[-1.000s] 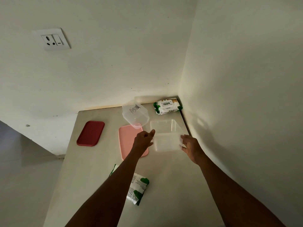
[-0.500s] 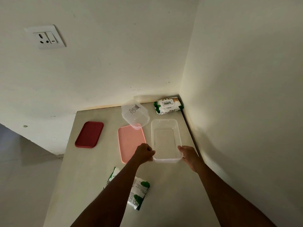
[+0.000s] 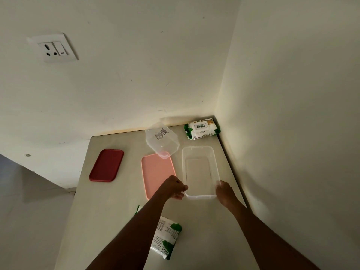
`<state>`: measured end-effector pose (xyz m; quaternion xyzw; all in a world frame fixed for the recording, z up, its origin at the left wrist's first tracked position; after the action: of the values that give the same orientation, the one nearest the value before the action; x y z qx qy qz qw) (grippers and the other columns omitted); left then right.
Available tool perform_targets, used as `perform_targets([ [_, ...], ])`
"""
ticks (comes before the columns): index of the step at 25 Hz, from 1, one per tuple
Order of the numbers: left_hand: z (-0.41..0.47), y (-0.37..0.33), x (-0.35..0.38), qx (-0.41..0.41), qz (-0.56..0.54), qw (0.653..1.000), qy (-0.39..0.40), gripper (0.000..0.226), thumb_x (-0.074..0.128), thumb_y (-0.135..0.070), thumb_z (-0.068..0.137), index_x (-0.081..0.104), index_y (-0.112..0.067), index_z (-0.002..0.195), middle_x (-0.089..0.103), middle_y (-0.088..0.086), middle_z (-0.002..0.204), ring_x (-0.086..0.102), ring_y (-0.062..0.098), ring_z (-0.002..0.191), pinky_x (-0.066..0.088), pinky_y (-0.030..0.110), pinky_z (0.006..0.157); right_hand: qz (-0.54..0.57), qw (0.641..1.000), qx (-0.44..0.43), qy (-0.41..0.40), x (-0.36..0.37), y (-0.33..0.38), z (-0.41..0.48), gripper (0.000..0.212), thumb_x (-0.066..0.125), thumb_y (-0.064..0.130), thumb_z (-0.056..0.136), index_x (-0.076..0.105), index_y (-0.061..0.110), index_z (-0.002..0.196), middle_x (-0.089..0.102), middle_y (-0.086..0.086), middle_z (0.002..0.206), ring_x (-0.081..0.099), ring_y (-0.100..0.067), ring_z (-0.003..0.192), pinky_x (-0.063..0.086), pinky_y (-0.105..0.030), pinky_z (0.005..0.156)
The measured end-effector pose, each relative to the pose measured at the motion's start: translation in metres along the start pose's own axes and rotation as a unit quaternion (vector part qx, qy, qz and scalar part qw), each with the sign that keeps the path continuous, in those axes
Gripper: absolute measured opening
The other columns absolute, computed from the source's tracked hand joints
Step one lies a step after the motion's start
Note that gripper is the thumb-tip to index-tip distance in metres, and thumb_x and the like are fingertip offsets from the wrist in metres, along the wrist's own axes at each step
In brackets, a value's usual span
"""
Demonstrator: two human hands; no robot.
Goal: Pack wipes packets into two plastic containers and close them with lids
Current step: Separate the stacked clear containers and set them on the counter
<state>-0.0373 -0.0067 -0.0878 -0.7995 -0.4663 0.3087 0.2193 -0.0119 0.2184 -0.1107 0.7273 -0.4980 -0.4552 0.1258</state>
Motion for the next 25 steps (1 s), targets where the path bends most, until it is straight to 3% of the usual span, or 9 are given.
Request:
perform_targets([
  [10, -0.015, 0.018, -0.041, -0.015, 0.006, 0.999, -0.052, 0.029, 0.071, -0.001, 0.089, 0.062, 0.01, 0.115, 0.074, 0.03, 0.104, 0.077, 0.034, 0.085, 0.064, 0.046, 0.087, -0.059, 0.997, -0.027, 0.032, 0.039, 0.036, -0.005, 0.038, 0.039, 0.008, 0.102, 0.053, 0.001, 0.137, 0.059, -0.019, 0.133, 0.06, -0.035, 0.121, 0.052, -0.039, 0.099],
  [14, -0.023, 0.039, -0.077, -0.032, -0.017, 0.996, -0.079, 0.029, 0.067, 0.005, 0.088, 0.06, 0.017, 0.115, 0.07, 0.035, 0.094, 0.071, 0.038, 0.079, 0.062, 0.052, 0.09, -0.078, 0.994, -0.039, 0.066, 0.072, 0.059, -0.013, 0.039, 0.04, 0.007, 0.102, 0.052, -0.001, 0.138, 0.059, -0.02, 0.134, 0.061, -0.035, 0.12, 0.055, -0.04, 0.1],
  [18, -0.033, 0.061, -0.111, -0.04, -0.027, 0.993, -0.104, 0.019, 0.065, 0.007, 0.089, 0.063, 0.017, 0.105, 0.067, 0.029, 0.082, 0.071, 0.038, 0.078, 0.061, 0.054, 0.089, -0.093, 0.99, -0.049, 0.099, 0.107, 0.082, -0.024, 0.038, 0.043, 0.009, 0.103, 0.05, 0.0, 0.139, 0.06, -0.019, 0.133, 0.062, -0.033, 0.12, 0.055, -0.036, 0.096],
  [25, -0.041, 0.082, -0.152, -0.05, -0.008, 0.99, -0.135, 0.019, 0.064, 0.003, 0.088, 0.065, 0.012, 0.103, 0.073, 0.027, 0.086, 0.073, 0.034, 0.073, 0.065, 0.048, 0.082, -0.115, 0.98, -0.076, 0.143, 0.142, 0.102, -0.04, 0.041, 0.043, 0.018, 0.103, 0.049, 0.001, 0.139, 0.058, -0.019, 0.136, 0.06, -0.031, 0.121, 0.051, -0.033, 0.096],
])
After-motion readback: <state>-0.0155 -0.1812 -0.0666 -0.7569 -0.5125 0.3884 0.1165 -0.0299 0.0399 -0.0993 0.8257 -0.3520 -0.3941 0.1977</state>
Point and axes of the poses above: each hand's wrist, its own z-axis towards the middle knuckle, its own x-axis out of the palm, y = z × x, the point moved 3 cm from there along z, towards the middle knuckle
